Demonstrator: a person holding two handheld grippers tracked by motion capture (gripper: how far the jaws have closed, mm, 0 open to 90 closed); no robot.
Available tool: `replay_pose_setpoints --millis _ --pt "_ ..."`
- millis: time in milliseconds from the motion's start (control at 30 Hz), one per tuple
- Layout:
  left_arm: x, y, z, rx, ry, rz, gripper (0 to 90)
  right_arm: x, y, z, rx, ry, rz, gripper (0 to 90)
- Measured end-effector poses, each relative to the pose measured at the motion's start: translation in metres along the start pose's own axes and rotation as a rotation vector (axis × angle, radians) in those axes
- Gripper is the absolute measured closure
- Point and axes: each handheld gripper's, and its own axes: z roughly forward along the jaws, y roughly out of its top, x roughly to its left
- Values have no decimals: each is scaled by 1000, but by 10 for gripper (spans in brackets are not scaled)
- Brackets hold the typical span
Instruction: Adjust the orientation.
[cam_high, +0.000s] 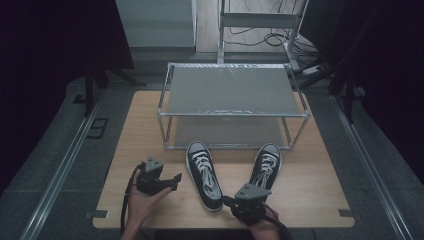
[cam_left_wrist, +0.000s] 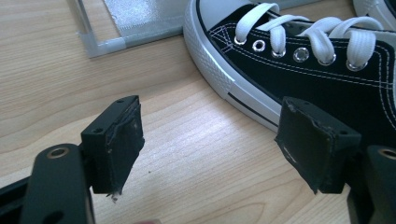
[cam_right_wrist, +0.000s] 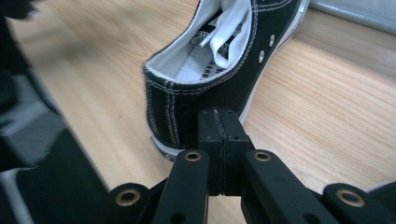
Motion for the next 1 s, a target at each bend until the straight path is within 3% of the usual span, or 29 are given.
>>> replay_pose_setpoints --millis 67,233,333,400,467,533,867,1000 --pt "0 0 0 0 2 0 229 5 -1 4 -4 -47 -24 898" --pt "2 0 -2 -1 3 -5 229 10 -1 6 -16 -54 -14 900" --pt "3 0 -4 -6 3 -9 228 14 -1 10 -17 11 14 900" --pt "5 0 -5 -9 4 -12 228 18 0 12 -28 3 0 900" --pt "7 0 -7 -12 5 -19 228 20 2 17 -18 58 19 900" --pt "9 0 -8 -16 6 -26 228 24 3 20 -29 47 -7 900" --pt "17 1 -20 -45 6 -55 227 24 10 39 -43 142 33 899" --pt "19 1 -22 -52 0 -63 225 27 16 47 -50 153 25 900"
